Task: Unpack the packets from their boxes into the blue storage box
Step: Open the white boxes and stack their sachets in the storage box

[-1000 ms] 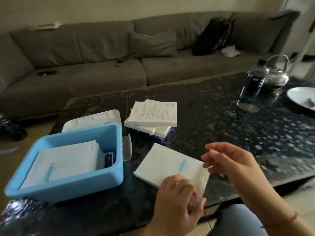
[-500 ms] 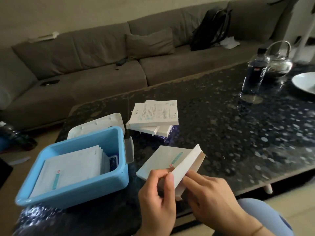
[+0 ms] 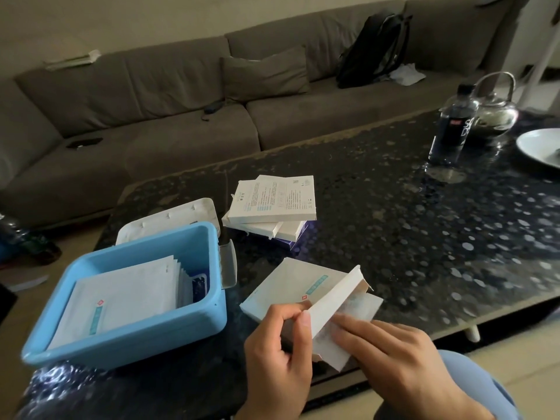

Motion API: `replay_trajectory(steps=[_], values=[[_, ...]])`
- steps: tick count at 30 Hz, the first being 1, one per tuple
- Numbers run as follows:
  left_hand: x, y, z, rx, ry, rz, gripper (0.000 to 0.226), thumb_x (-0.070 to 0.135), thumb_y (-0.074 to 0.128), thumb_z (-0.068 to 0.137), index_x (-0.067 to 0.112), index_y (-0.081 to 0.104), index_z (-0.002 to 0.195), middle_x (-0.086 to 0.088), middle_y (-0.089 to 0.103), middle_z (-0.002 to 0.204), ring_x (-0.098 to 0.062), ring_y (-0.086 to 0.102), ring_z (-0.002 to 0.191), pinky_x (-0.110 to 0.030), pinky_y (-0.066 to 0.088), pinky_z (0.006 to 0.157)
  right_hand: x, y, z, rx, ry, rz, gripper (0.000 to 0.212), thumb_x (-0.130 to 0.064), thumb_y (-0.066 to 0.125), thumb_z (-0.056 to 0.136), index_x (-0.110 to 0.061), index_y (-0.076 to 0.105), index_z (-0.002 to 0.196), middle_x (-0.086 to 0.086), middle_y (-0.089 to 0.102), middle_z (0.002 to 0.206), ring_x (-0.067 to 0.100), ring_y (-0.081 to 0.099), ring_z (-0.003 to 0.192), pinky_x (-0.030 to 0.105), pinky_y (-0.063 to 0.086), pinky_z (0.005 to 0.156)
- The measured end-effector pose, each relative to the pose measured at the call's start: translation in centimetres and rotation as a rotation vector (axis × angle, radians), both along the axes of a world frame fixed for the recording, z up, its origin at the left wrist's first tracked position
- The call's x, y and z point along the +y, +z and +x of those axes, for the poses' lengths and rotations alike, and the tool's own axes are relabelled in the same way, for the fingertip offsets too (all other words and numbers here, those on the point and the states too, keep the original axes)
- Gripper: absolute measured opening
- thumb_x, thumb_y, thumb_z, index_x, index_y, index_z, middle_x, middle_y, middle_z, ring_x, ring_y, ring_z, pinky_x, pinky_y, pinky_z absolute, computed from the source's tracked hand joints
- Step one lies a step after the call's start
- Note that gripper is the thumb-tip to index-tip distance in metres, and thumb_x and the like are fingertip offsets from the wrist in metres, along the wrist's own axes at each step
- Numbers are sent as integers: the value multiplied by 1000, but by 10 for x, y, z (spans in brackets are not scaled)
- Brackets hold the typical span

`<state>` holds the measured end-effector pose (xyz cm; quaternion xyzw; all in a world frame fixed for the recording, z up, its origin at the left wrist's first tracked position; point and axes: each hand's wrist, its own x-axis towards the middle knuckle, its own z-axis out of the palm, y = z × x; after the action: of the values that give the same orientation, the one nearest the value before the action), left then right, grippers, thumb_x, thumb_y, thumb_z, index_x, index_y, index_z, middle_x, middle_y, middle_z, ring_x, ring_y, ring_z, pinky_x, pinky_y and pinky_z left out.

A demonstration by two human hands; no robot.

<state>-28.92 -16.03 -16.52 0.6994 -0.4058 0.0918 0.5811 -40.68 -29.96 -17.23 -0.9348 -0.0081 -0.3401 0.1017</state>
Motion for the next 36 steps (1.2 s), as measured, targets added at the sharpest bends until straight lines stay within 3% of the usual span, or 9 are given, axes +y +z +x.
replay_trajectory(steps=[8,14,19,21,24,27,29,32,36], values=[[-1,-10,-7,80,-87,-52,19,39,55,97,20,60,98,14,69,111,-11,65,110,-13,56,72,-6,7,-59,-129,-107,122,34,-27,51,98,-7,78,92,3,69,119,8,66,99,22,52,85],[-3,-31,-14,21,-114,71,5,20,63,89,19,63,94,13,68,106,-16,66,106,-33,55,86,-28,49,-78,-188,-223,42,44,-23,41,101,-16,79,81,-9,74,96,12,64,78,29,51,72],[-7,17,-37,462,-402,118,56,69,61,79,35,64,123,13,65,129,-9,52,131,-26,43,106,-47,112,-43,307,-87,-83,22,-33,76,73,-45,69,89,-25,67,73,5,64,63,26,51,48],[-11,36,-44,547,-481,253,61,71,61,72,40,62,125,16,69,121,-2,60,120,-19,45,99,-43,146,-14,578,-97,-99,26,-54,69,80,-55,59,103,-29,66,79,-3,63,74,22,52,65],[-13,55,-42,724,-298,264,78,84,57,62,26,72,112,4,75,107,-8,68,104,-30,51,94,-36,179,29,662,-23,-54,27,-54,69,79,-52,61,105,-30,61,78,-6,59,83,19,49,78],[-9,78,-26,1217,-59,-52,69,69,78,61,13,72,101,-9,78,91,-28,72,91,-44,56,82,-33,181,61,442,-50,150,21,-44,72,81,-44,67,102,-28,66,81,-7,59,69,17,51,68],[-3,91,-14,1474,-38,-296,37,43,64,88,8,70,101,-17,77,86,-33,73,78,-42,55,68,-27,165,64,105,-179,348,20,-41,68,84,-40,66,103,-24,67,90,-5,59,67,11,46,60],[12,104,5,1628,-161,-511,40,40,48,96,11,66,117,-20,75,102,-35,75,83,-46,61,63,-4,133,51,-259,-266,946,21,-48,62,81,-35,67,97,-15,72,90,8,67,78,19,53,61],[31,112,21,1638,-226,-666,43,41,45,98,12,63,123,-21,72,111,-37,72,99,-55,55,88,38,92,49,29,-77,1765,66,-57,76,59,-5,72,99,19,72,92,41,66,90,45,57,63]])
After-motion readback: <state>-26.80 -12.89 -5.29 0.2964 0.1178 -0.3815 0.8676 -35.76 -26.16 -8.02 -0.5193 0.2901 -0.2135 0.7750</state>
